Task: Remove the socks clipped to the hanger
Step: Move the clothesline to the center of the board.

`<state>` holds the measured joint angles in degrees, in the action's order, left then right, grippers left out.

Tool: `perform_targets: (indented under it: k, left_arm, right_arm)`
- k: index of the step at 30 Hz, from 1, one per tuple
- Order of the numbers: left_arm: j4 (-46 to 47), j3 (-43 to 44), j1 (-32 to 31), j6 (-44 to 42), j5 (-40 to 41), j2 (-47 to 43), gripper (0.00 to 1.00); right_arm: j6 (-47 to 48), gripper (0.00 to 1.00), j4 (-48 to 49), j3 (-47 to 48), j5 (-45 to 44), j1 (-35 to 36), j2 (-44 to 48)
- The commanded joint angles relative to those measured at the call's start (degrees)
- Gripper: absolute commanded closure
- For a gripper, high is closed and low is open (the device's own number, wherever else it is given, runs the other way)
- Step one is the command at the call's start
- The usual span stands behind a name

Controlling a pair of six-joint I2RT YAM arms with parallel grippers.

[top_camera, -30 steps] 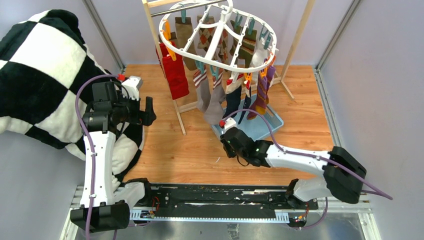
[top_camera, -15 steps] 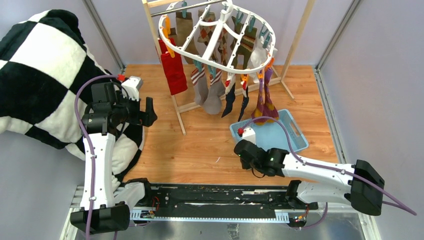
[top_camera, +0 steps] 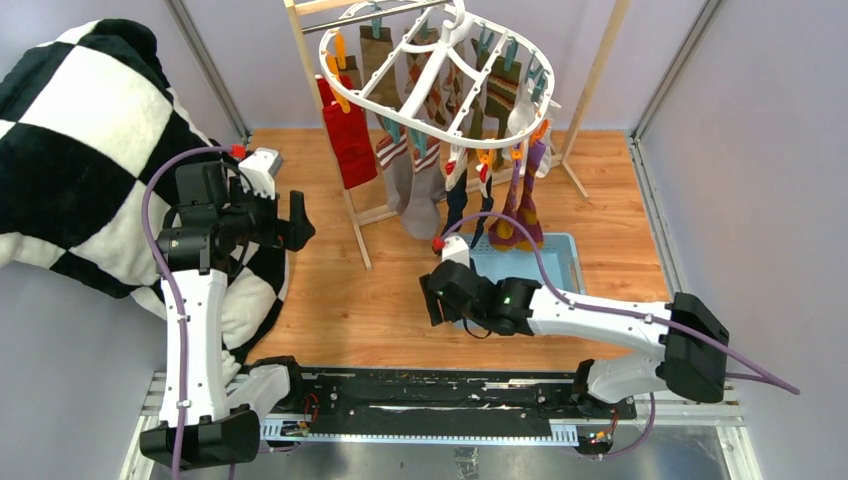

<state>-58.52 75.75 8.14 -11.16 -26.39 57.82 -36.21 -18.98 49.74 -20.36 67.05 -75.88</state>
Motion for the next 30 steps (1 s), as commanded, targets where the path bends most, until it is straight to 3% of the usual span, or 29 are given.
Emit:
perform_targets:
  k: [1,10,14,17,25,30]
  left_arm:
    - [-1.68,0.95,0.3,-0.42,-1.36,-1.46,0.0]
    - [-1.43,4.03,-1.97,0.13,-3.82,4.59,0.0]
    - [-1.04,8.63,-4.07,-0.23,-2.76,10.97,0.0]
    - [1.54,12.16,-5.4,0.75,-0.47,15.85,0.0]
    - [9.08,18.02,-7.53,5.19,7.05,26.24,0.0]
    - [12.61,22.45,-9.37,8.72,11.45,33.6,0.0]
  right_arm:
    - [8.15,0.28,0.22,5.73,-0.15,-0.11,4.76]
    - [15.72,0.16,-10.09,6.31,8.37,-14.86,20.2]
    - [17.53,0.19,-13.23,5.06,15.24,-28.37,20.95]
    - [18.23,0.24,-13.27,2.33,17.3,-34.31,20.83]
    - [14.23,0.32,-10.98,-9.25,23.35,-34.79,18.12]
    - [10.74,0.34,-10.02,-13.87,23.01,-30.92,18.29]
